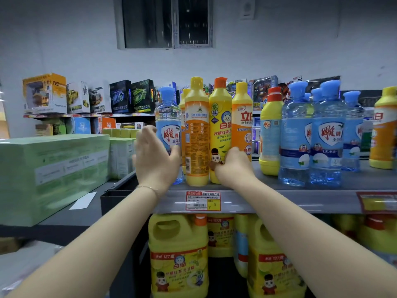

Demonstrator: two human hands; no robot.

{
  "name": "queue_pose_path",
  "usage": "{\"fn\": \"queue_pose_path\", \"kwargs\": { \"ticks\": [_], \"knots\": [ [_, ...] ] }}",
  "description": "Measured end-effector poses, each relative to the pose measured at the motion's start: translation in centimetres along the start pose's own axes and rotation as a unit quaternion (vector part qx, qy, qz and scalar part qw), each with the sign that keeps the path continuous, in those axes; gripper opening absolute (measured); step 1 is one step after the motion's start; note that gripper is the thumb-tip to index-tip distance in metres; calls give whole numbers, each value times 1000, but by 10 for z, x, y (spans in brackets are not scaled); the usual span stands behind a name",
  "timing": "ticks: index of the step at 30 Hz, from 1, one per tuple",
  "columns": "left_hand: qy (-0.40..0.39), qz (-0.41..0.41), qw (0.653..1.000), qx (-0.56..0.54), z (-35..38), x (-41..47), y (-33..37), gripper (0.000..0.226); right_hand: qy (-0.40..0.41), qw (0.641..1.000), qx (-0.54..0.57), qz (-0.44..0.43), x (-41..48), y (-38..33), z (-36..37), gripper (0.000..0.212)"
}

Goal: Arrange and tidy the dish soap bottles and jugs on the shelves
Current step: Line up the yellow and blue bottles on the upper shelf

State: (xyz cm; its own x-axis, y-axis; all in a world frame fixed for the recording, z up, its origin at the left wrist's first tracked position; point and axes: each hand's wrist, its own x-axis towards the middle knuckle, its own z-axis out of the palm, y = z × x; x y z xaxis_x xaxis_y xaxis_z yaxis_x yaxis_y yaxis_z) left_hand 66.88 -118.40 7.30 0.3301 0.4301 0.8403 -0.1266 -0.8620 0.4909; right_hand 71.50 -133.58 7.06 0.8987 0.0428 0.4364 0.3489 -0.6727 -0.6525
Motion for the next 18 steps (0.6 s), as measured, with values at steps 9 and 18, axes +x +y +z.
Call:
{"fn": "queue_pose_path", "kwargs": {
  "ticks": [9, 18],
  "knots": [
    [-188, -177, 955, -148, 15, 5, -14, 49, 36, 998, 50, -26, -8, -2, 4, 47],
    [44, -140, 958, -247, -2, -10, -8, 53, 169, 973, 87, -131, -19, 7, 9, 68]
  ]
}}
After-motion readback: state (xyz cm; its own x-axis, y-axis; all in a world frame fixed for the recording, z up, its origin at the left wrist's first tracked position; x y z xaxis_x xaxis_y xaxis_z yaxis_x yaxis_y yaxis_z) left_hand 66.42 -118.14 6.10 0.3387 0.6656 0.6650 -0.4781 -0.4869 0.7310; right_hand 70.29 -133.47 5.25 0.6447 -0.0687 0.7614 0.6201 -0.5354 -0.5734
